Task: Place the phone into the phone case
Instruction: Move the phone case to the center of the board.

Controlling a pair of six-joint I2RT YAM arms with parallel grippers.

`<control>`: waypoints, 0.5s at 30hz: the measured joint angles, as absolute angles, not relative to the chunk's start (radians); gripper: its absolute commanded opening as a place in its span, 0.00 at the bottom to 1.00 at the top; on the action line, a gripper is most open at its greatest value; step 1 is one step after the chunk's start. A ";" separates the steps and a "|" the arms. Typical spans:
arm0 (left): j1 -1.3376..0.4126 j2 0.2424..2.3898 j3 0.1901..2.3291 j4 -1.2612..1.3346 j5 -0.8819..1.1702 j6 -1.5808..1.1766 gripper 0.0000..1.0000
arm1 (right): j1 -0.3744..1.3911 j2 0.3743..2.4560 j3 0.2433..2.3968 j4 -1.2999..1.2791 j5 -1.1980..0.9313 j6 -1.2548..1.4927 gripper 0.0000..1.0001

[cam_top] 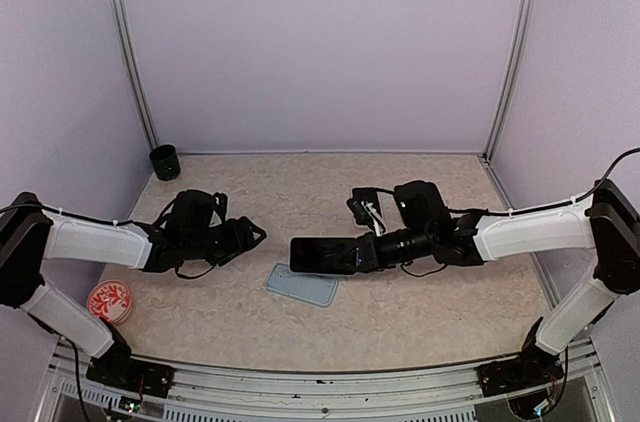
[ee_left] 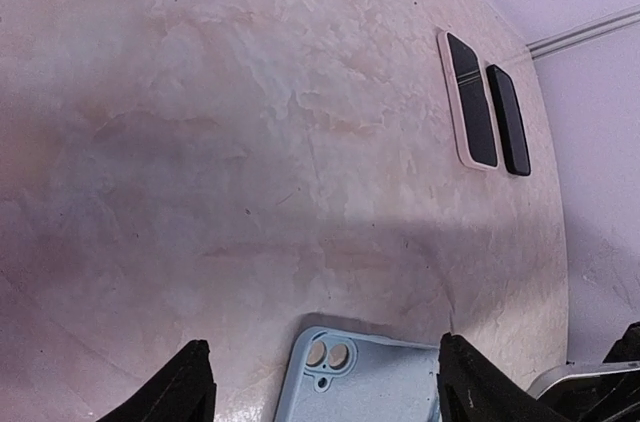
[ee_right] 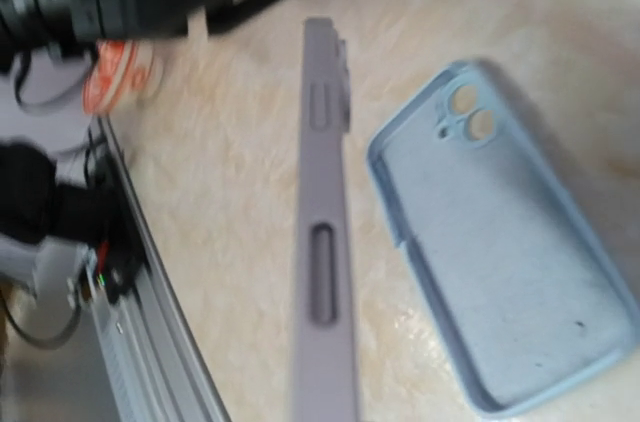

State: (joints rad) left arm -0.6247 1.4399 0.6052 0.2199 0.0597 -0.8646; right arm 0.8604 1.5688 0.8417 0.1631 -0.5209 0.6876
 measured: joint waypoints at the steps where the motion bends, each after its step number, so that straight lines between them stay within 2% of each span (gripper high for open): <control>1: -0.628 1.454 0.613 0.213 0.056 -0.857 0.68 | 0.858 1.552 0.828 0.171 -0.511 0.709 0.00; 9: -0.637 1.552 0.614 0.260 0.101 -0.850 0.66 | 0.852 1.579 0.688 0.369 -0.502 0.989 0.00; 15: -0.638 1.579 0.606 0.335 0.147 -0.864 0.66 | 0.875 1.656 0.667 0.460 -0.488 1.151 0.00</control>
State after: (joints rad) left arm -0.6384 1.5791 0.6056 0.3351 0.1474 -0.8642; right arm 0.8753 1.6558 0.6670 0.4603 -0.4881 1.1507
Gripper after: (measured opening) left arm 0.664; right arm 0.052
